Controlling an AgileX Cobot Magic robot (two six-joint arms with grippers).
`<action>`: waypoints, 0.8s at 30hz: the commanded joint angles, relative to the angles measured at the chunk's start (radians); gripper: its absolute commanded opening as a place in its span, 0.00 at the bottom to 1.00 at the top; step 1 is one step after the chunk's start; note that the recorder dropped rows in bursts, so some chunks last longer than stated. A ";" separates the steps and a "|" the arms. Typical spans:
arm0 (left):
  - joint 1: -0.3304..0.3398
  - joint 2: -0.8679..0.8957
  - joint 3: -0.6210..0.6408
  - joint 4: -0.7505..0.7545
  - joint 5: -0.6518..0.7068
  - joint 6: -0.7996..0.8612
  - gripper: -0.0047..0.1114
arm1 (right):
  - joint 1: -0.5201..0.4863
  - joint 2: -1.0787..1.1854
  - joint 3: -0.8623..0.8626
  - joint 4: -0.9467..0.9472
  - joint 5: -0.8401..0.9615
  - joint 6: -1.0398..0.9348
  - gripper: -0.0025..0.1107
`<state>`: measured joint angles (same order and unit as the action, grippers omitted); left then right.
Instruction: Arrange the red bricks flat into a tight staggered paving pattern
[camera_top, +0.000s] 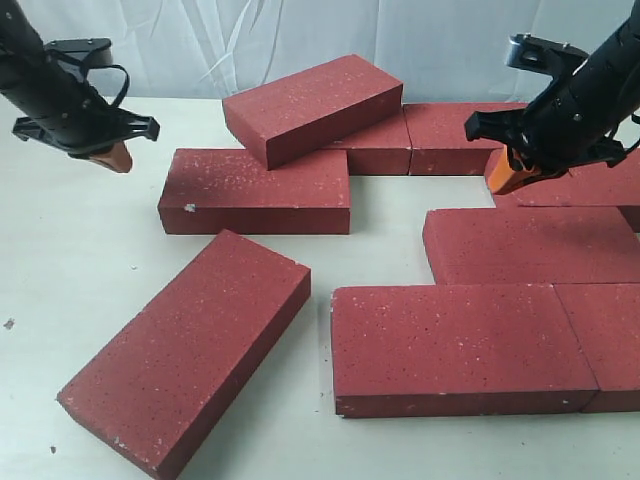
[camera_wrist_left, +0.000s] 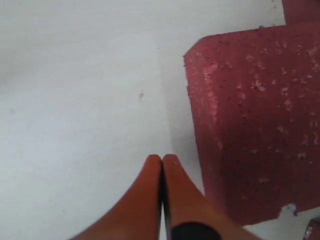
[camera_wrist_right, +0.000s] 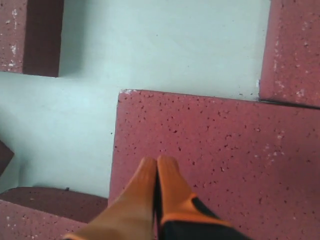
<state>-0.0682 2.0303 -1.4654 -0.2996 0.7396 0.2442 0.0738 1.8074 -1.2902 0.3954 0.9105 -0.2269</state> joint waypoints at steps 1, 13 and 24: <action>-0.051 0.056 -0.039 0.000 -0.003 -0.007 0.04 | -0.004 -0.010 0.002 -0.021 -0.018 -0.008 0.02; -0.150 0.132 -0.095 -0.039 -0.013 -0.028 0.04 | -0.004 -0.010 0.002 -0.021 -0.053 -0.008 0.02; -0.214 0.134 -0.095 -0.135 -0.037 -0.028 0.04 | -0.004 -0.006 0.002 -0.016 -0.053 -0.008 0.02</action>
<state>-0.2693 2.1591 -1.5579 -0.3969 0.7119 0.2209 0.0738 1.8074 -1.2902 0.3816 0.8679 -0.2269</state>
